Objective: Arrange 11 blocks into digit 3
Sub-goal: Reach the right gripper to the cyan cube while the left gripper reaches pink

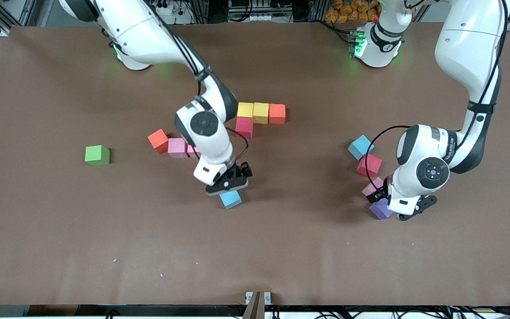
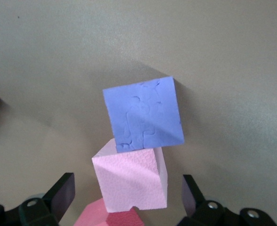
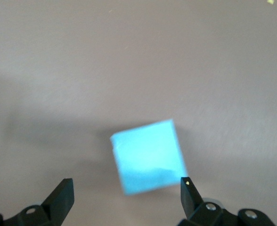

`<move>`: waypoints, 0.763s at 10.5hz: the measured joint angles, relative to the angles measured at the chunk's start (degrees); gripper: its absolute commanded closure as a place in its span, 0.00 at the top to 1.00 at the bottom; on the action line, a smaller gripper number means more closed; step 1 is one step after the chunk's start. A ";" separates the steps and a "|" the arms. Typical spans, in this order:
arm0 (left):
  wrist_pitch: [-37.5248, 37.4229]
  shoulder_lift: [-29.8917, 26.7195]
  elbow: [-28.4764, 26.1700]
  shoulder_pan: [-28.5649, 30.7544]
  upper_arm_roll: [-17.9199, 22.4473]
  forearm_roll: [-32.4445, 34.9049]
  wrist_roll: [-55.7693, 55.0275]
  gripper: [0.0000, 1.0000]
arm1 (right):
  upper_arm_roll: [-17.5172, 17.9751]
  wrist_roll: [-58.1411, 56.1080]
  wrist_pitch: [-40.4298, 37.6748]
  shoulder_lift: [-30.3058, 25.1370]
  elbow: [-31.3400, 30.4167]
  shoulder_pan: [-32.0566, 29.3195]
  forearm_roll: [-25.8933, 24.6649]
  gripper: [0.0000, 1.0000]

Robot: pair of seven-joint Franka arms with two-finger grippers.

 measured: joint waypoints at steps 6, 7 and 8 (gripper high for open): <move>1.16 3.12 0.06 0.98 -0.11 -0.57 -2.28 0.93 | -1.03 -3.01 4.35 7.22 6.08 -0.35 -0.62 0.77; 1.24 3.38 0.07 0.97 -0.17 -0.57 -2.29 0.57 | -1.02 -3.40 4.34 7.24 6.18 -0.32 -0.62 0.75; 1.27 3.46 0.07 0.96 -0.18 -0.57 -2.29 0.25 | -1.00 -3.40 4.15 7.24 6.22 -0.30 -0.59 0.63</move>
